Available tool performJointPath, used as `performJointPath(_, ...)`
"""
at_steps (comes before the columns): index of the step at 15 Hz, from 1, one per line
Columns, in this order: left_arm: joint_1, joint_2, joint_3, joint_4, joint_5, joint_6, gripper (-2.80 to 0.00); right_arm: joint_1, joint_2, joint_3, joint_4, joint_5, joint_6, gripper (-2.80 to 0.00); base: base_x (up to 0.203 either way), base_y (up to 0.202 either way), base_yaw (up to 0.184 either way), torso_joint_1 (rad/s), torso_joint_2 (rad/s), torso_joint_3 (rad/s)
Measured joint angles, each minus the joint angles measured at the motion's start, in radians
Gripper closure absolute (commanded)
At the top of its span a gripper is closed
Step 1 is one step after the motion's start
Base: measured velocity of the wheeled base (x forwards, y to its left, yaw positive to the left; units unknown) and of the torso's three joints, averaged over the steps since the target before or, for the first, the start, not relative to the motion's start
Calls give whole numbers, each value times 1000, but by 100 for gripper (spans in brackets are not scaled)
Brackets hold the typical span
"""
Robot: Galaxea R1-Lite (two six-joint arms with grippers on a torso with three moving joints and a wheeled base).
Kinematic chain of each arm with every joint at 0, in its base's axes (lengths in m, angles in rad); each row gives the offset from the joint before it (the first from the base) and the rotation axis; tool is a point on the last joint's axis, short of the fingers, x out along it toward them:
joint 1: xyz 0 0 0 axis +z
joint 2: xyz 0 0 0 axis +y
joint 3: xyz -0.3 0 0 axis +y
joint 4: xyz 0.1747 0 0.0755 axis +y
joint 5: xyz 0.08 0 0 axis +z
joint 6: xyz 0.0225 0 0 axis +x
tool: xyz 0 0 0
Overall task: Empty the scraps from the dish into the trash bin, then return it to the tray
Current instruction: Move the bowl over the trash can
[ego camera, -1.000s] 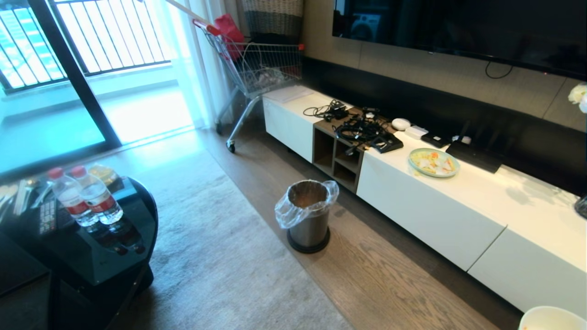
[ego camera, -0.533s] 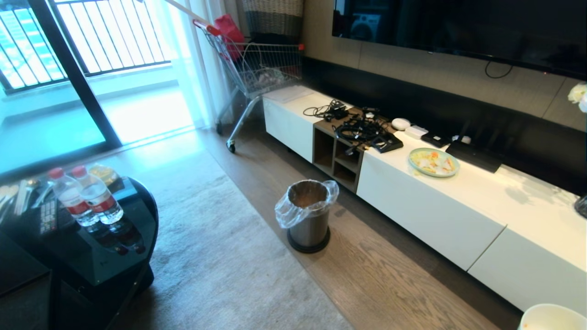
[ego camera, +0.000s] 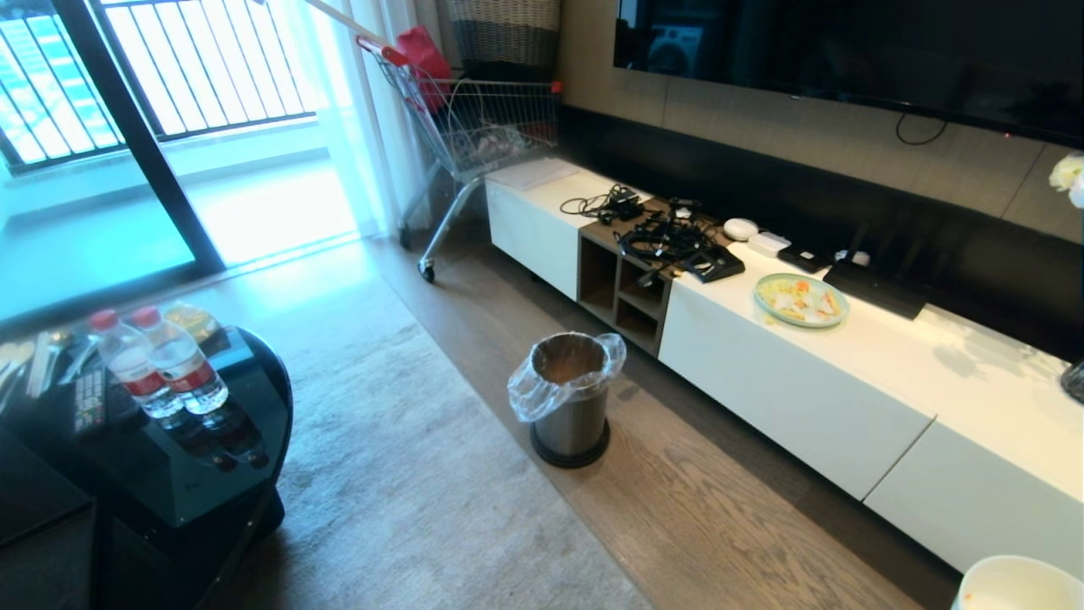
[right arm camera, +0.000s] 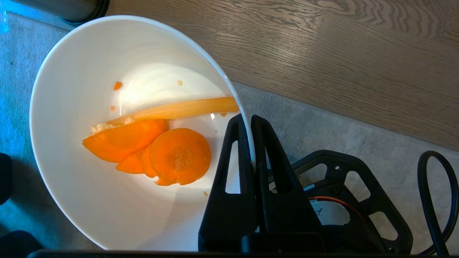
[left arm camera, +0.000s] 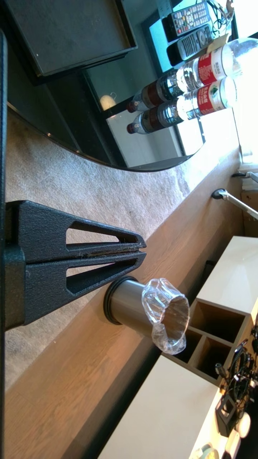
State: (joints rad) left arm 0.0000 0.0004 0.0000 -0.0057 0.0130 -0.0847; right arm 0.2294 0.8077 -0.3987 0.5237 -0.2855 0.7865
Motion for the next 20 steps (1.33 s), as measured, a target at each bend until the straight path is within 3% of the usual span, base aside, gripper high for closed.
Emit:
performJointPath(11,0,0,0,0,0,1,0,-1,-22,-2,35,-1,-1,0,0,0,0,0,0,0)
performJointPath(20,0,0,0,0,0,1,0,-1,-25,0,33,-1,-1,0,173,0,1,2,2,0)
